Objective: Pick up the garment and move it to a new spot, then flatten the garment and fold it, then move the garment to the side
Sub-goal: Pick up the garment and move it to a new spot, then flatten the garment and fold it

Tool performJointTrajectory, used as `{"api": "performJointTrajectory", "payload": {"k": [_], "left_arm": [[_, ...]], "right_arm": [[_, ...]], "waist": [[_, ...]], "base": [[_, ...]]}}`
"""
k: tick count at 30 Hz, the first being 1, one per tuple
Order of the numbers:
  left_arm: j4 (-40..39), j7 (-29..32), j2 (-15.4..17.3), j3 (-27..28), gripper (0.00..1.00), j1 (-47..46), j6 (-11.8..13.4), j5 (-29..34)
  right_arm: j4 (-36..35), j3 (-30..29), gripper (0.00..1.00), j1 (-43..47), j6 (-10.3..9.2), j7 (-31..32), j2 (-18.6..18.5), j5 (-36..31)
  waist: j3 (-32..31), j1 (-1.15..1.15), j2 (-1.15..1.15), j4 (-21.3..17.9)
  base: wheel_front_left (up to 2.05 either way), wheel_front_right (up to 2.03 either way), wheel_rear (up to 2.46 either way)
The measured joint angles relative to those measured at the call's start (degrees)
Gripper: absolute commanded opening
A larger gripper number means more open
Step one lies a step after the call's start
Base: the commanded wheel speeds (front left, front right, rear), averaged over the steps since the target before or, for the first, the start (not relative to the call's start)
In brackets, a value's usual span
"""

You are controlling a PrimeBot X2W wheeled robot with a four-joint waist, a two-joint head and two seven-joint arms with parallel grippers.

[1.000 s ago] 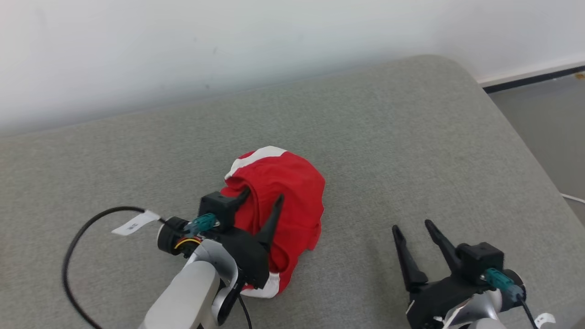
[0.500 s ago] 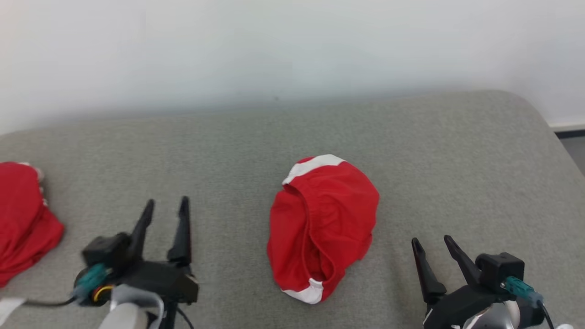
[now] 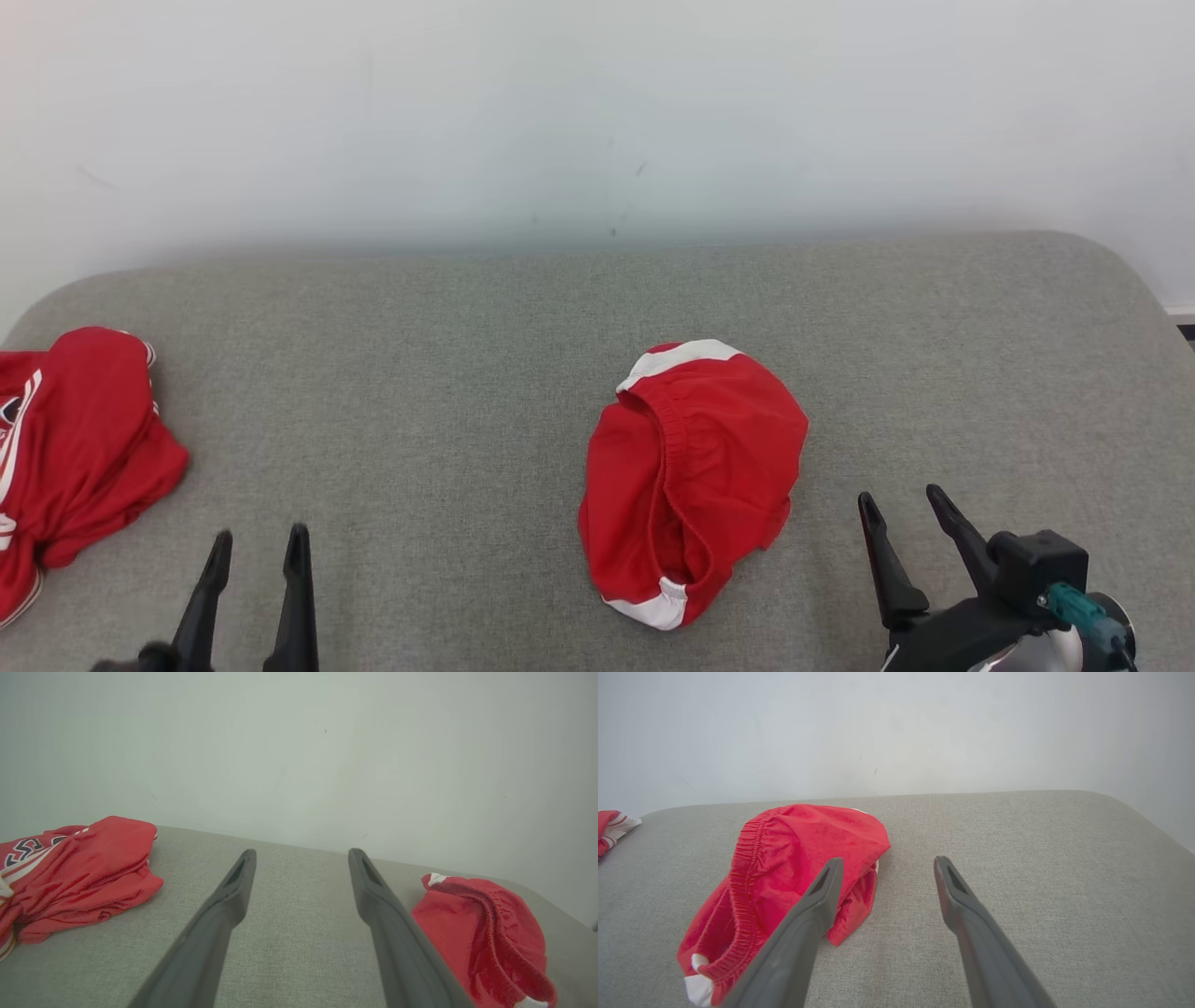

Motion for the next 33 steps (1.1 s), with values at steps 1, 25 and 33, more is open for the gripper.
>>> {"api": "performJointTrajectory", "payload": {"k": [1, 25, 33], "left_arm": [[0.08, 0.00, 0.08, 0.43, 1.00, 0.99, -0.03, 0.88], [2.92, 0.00, -1.44, 4.19, 1.00, 7.78, 1.18, 6.87], [2.37, 0.60, -1.25, 3.63, 1.00, 7.98, 1.43, 6.87]], "right_arm": [[0.00, 0.29, 1.00, 0.10, 0.00, -0.60, -0.27, -0.54], [-1.83, 1.24, 1.00, 2.82, 0.00, -7.99, -1.38, -0.62], [-1.86, 1.71, 1.00, 2.93, 0.00, -7.37, -1.57, -0.23]], "waist": [[-0.05, 0.00, 0.00, -0.06], [-0.08, 0.01, 0.00, -1.46], [-0.17, 0.01, 0.00, -1.76]], "base": [[0.00, 0.00, 0.00], [0.00, 0.00, 0.00], [0.00, 0.00, 0.00]]}}
